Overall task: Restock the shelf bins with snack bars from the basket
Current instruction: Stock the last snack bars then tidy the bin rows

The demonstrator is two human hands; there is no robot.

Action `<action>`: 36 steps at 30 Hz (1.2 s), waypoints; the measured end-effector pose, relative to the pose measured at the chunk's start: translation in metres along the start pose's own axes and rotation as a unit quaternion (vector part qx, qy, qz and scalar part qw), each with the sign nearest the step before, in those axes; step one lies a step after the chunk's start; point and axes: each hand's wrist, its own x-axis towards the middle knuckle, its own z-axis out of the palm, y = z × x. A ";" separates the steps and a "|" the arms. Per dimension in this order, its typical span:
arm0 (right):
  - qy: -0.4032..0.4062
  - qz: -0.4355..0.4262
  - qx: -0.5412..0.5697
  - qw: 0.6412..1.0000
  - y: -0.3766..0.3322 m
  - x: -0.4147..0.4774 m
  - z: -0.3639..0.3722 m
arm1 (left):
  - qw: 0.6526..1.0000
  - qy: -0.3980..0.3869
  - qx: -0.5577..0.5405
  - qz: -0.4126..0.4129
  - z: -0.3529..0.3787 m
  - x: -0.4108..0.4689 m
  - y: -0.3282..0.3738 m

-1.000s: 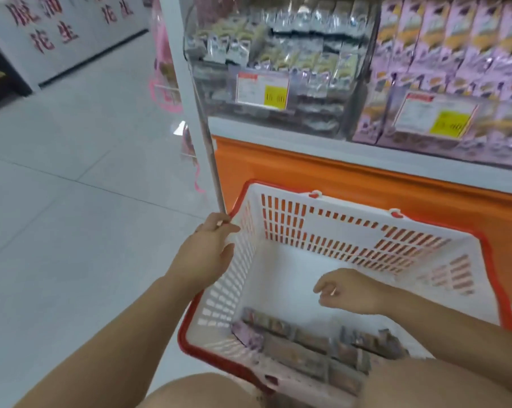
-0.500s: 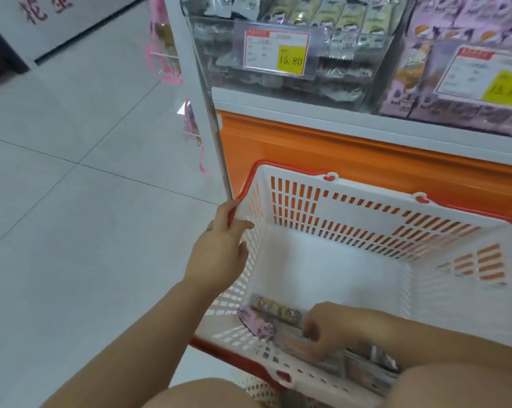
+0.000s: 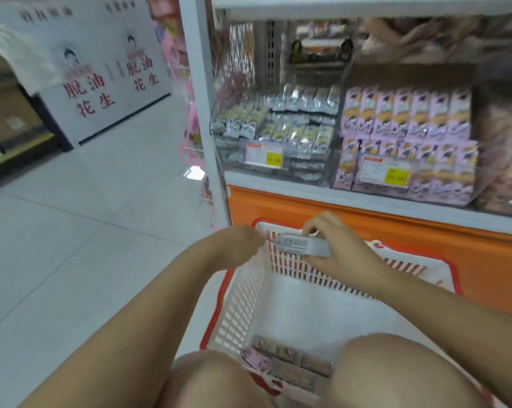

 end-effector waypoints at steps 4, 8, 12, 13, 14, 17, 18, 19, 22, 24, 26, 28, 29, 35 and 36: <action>0.119 -0.003 -0.011 0.993 -0.038 0.005 -0.033 | 0.951 0.064 -0.303 -0.004 -0.016 -0.022 0.044; 0.219 -0.019 0.024 0.975 -0.069 0.008 -0.037 | 0.854 0.156 -0.494 0.046 -0.004 -0.019 0.061; 0.224 0.026 0.103 0.969 -0.072 -0.001 -0.032 | 0.775 0.147 -0.609 0.084 0.012 -0.015 0.064; 0.219 0.046 0.129 0.966 -0.071 -0.004 -0.033 | 0.775 0.147 -0.609 0.085 0.013 -0.011 0.061; 0.214 0.057 0.153 0.963 -0.069 -0.006 -0.034 | 0.774 0.154 -0.608 0.087 0.013 -0.007 0.058; 0.194 0.070 0.200 0.958 -0.069 -0.008 -0.036 | 0.754 0.194 -0.622 0.079 0.008 0.003 0.054; 0.183 0.075 0.215 0.957 -0.069 -0.007 -0.036 | 0.753 0.211 -0.618 0.077 0.007 0.008 0.053; 0.172 0.078 0.232 0.954 -0.069 -0.006 -0.034 | 0.753 0.225 -0.613 0.078 0.006 0.011 0.054; 0.161 0.085 0.272 0.945 -0.068 0.000 -0.028 | 0.780 0.255 -0.566 0.079 0.006 0.020 0.055; 0.157 0.095 0.277 0.943 -0.067 0.008 -0.025 | 0.807 0.269 -0.517 0.095 0.005 0.023 0.058; 0.163 0.103 0.282 0.940 -0.066 0.022 -0.026 | 0.824 0.267 -0.484 0.126 0.001 0.027 0.062; 0.187 0.102 0.279 0.936 -0.064 0.041 -0.029 | 0.831 0.251 -0.471 0.157 -0.007 0.038 0.064; 0.198 0.095 0.272 0.937 -0.063 0.053 -0.030 | 0.831 0.249 -0.468 0.169 -0.011 0.045 0.063; 0.186 0.101 0.251 0.945 -0.052 0.125 -0.028 | 0.860 0.287 -0.388 0.165 -0.043 0.084 0.051; 0.182 0.105 0.250 0.945 -0.051 0.135 -0.029 | 0.865 0.292 -0.371 0.167 -0.048 0.089 0.052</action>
